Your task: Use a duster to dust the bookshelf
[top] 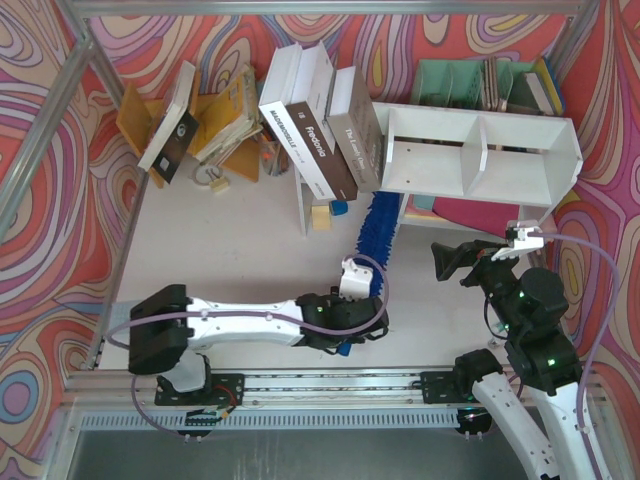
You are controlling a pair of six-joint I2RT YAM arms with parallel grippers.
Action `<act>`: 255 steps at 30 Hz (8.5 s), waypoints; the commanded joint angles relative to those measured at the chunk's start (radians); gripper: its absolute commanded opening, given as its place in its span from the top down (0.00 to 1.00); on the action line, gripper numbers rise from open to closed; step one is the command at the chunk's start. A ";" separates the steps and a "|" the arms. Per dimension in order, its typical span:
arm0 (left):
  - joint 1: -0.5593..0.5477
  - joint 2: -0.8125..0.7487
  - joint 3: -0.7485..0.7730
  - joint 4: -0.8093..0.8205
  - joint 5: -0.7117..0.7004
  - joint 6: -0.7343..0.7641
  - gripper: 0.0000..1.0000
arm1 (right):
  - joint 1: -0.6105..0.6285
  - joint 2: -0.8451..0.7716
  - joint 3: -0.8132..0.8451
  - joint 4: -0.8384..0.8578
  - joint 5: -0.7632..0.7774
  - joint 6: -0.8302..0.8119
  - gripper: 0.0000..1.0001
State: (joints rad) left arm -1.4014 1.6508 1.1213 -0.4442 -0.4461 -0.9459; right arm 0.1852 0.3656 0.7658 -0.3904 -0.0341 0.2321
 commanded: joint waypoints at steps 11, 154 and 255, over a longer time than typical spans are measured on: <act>-0.023 -0.189 -0.003 -0.031 -0.092 0.070 1.00 | 0.007 -0.011 0.003 0.021 0.013 -0.004 0.01; 0.080 -0.501 -0.459 -0.149 -0.139 -0.241 1.00 | 0.007 -0.012 0.003 0.018 0.017 -0.003 0.01; 0.009 -0.547 -0.146 -0.200 -0.303 0.049 1.00 | 0.007 -0.013 0.001 0.021 0.018 -0.002 0.01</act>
State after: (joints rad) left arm -1.3895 1.1942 1.0195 -0.5552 -0.6029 -0.8425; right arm 0.1852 0.3611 0.7658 -0.3904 -0.0265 0.2321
